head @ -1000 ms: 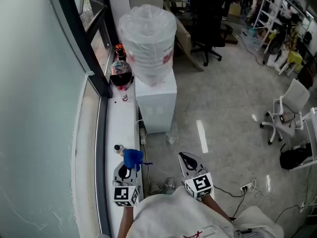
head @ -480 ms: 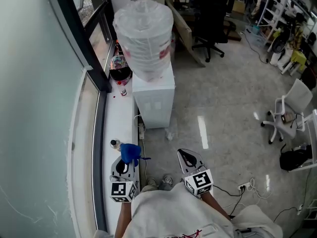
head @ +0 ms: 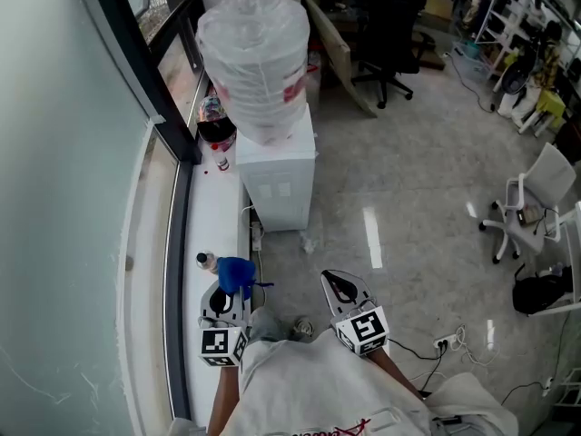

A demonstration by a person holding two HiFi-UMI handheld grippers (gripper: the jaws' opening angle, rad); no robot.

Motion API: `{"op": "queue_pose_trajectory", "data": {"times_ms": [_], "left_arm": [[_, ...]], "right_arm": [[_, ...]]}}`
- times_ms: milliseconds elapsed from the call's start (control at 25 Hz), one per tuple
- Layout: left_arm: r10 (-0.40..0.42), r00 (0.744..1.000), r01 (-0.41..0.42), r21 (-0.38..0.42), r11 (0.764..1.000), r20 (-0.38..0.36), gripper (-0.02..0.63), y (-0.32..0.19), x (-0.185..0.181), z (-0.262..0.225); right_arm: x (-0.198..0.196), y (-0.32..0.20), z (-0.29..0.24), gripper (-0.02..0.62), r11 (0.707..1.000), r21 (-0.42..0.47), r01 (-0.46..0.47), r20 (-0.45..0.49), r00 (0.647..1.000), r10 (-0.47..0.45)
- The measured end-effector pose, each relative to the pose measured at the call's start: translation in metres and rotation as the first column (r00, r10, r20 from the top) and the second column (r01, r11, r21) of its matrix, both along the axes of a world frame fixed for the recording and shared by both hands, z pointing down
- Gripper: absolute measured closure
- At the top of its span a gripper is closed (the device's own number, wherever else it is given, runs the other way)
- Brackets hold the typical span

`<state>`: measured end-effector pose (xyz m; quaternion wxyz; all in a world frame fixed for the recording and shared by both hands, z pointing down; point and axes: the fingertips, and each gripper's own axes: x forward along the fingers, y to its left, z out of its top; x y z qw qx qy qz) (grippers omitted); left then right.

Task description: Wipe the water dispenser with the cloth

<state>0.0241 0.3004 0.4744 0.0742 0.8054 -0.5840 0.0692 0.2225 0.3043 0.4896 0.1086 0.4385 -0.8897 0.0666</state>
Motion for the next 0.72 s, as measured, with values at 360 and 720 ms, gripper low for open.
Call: {"op": "queue_pose_trajectory", "data": {"times_ms": [360,720], "left_arm": [[-0.020,1.000,0.020,0.002,1.000,-0.004,0.543,-0.020,0.001,0.005],[-0.024,0.999,0.024,-0.009,1.000,-0.025,0.543,-0.048,-0.002,0.016]], "right_arm": [[-0.004,-0.022,0.007,0.581,1.000,-0.008,0.030,0.023,0.999,-0.029],[-0.008,-0.042,0.013,0.580,0.999,-0.027,0.043,0.007,0.999,-0.043]]}}
